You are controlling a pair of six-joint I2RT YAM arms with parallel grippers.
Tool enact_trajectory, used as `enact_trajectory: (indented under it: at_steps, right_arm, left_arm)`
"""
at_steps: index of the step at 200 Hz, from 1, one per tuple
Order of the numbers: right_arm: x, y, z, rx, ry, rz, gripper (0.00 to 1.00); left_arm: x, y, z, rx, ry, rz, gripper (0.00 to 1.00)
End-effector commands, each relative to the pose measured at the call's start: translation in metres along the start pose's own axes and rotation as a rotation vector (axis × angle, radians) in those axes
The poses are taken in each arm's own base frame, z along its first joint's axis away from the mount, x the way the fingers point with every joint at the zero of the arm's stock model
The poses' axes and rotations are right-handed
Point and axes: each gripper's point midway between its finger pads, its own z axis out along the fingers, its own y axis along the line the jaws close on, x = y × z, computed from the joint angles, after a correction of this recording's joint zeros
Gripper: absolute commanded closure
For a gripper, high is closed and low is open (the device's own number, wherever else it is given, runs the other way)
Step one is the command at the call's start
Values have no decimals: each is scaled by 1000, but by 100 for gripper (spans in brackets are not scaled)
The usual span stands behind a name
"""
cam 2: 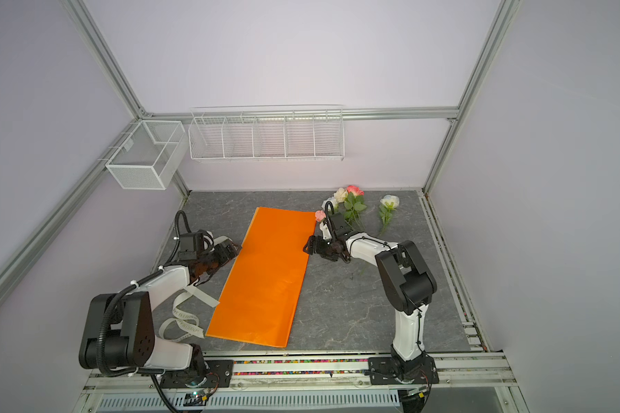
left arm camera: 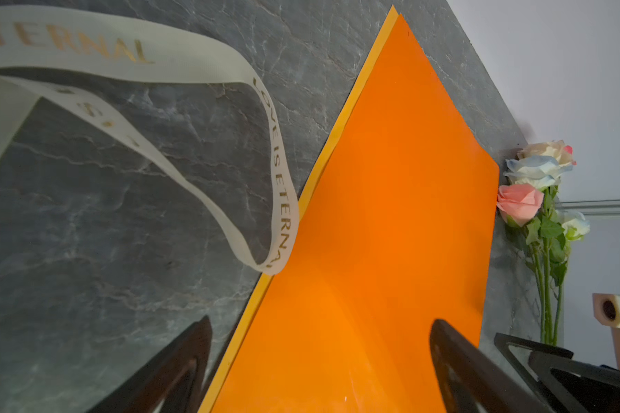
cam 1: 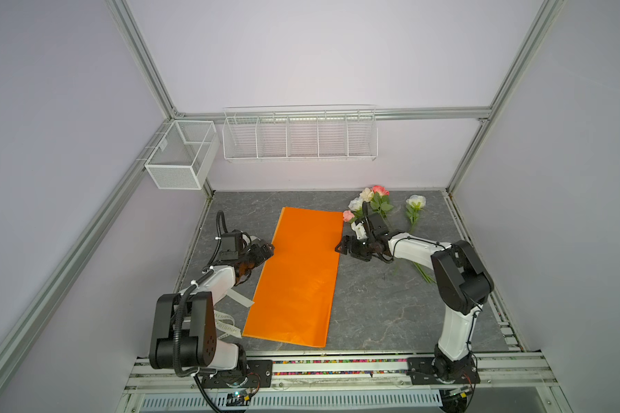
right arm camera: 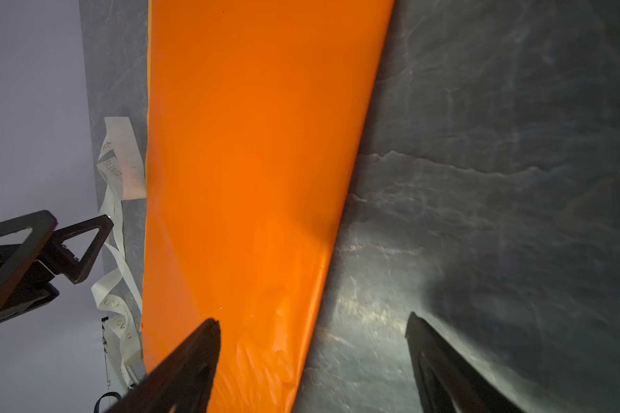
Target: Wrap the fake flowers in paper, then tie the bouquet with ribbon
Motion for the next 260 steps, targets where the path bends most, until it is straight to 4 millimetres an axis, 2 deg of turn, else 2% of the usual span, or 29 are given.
enact_trajectory:
  at_steps: [1,32,66,71,92,109,128,132,143,160,199,205,211,224,237,260]
  right_arm:
    - [11,3,18,26,59,31,16]
    - [11,10,35,2,72,27,29]
    - [5,9,43,21,92,-24,60]
    - [3,10,43,23,96,-39,67]
    - [-8,2,43,50,113,-86,87]
    - [-19,-11,38,82,121,-119,93]
    - [-37,-26,29,104,111,-156,93]
    - [-40,-27,29,95,115,-168,93]
    - [-50,-30,27,75,125,-193,93]
    - [-59,-20,29,8,168,-271,93]
    - [-76,-15,45,46,221,-396,90]
    - [-77,-17,45,73,227,-406,85]
    - [-78,-17,43,90,236,-424,77]
    - [-83,-2,33,105,212,-482,57]
    - [-92,11,15,163,152,-521,40]
    - [-100,36,-25,247,52,-597,28]
  left_arm:
    - [-11,3,11,-43,35,-19,5]
    - [-15,25,29,-92,68,-92,8]
    - [-26,57,36,-116,52,-184,9]
    - [-29,62,36,-122,46,-196,9]
    - [-40,83,35,-154,28,-244,10]
    - [-52,99,29,-174,2,-277,11]
    - [-66,116,18,-215,-38,-301,11]
    - [-75,130,9,-235,-62,-327,11]
    - [-84,139,1,-263,-78,-331,11]
    - [-97,143,-10,-299,-96,-312,11]
    - [-110,157,-40,-421,-160,-308,10]
    - [-112,151,-42,-405,-157,-299,10]
    - [-113,142,-42,-363,-148,-281,11]
    - [-113,126,-50,-313,-145,-271,12]
    - [-113,111,-65,-280,-170,-265,15]
    - [-106,92,-94,-252,-222,-252,14]
